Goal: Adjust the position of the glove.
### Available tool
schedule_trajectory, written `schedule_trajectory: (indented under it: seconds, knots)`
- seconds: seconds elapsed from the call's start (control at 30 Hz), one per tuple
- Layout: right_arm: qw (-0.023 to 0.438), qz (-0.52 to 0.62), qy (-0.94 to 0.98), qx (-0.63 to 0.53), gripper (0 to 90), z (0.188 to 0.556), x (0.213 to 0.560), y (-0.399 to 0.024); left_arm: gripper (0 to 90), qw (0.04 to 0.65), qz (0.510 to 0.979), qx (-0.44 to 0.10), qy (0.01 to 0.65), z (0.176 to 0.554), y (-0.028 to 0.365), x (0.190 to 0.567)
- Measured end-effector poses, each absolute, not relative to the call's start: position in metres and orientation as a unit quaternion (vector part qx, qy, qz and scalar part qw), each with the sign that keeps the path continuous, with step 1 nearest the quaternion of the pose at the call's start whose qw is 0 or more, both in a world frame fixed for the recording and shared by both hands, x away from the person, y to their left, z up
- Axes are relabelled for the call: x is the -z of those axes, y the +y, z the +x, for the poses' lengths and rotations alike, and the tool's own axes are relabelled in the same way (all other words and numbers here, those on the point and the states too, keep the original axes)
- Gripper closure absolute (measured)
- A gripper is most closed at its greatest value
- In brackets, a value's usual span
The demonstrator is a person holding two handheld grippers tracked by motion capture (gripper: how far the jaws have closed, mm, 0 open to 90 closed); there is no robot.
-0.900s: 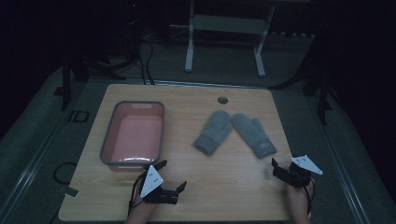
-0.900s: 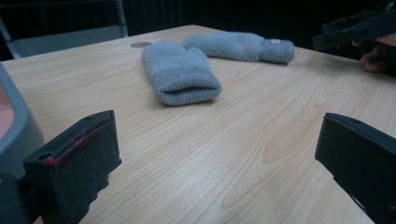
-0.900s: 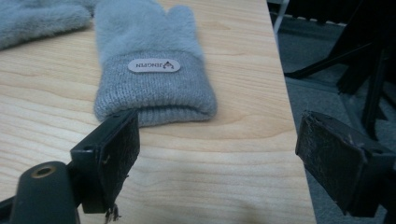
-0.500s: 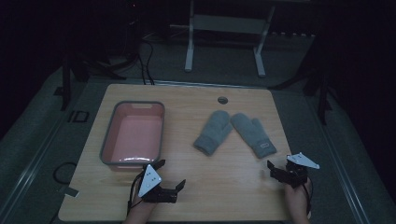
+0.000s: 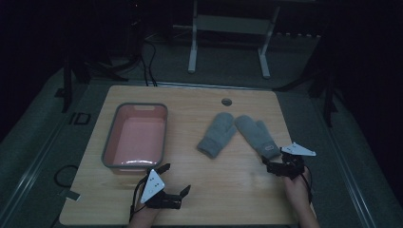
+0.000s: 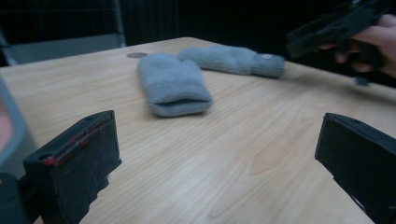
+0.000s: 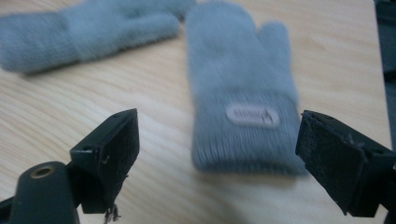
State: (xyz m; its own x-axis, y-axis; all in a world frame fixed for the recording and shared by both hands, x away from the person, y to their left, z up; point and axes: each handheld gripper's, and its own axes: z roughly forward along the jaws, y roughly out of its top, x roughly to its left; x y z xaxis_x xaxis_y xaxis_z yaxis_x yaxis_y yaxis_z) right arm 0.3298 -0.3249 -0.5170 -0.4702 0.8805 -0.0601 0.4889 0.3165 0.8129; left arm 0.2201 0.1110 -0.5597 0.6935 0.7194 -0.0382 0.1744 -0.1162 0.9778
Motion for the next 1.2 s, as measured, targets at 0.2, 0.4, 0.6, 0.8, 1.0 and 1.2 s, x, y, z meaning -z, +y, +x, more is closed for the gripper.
schedule_trajectory:
  seconds: [0.2, 0.4, 0.6, 0.8, 1.0, 1.2]
  knots:
    - [0.253, 0.419, 0.776, -0.398, 12.8, 0.343, 0.497, -0.314, 0.1, 0.575, 0.718, -0.23, 0.317, 0.218, 0.108, 0.558]
    - [0.231, 0.403, 0.777, -0.425, 12.6, 0.36, 0.476, -0.299, 0.2, 0.535, 0.733, -0.235, 0.348, 0.219, 0.107, 0.557]
    - [0.224, 0.388, 0.783, -0.431, 12.6, 0.38, 0.466, -0.281, 0.2, 0.533, 0.741, -0.225, 0.339, 0.218, 0.107, 0.556]
    - [0.209, 0.371, 0.801, -0.422, 13.2, 0.401, 0.464, -0.263, 0.1, 0.533, 0.748, -0.215, 0.332, 0.218, 0.105, 0.557]
    - [0.19, 0.354, 0.821, -0.405, 13.7, 0.427, 0.466, -0.239, 0.2, 0.524, 0.761, -0.198, 0.327, 0.22, 0.103, 0.559]
    - [0.177, 0.332, 0.84, -0.391, 15.7, 0.45, 0.474, -0.215, 0.2, 0.521, 0.775, -0.177, 0.311, 0.221, 0.1, 0.561]
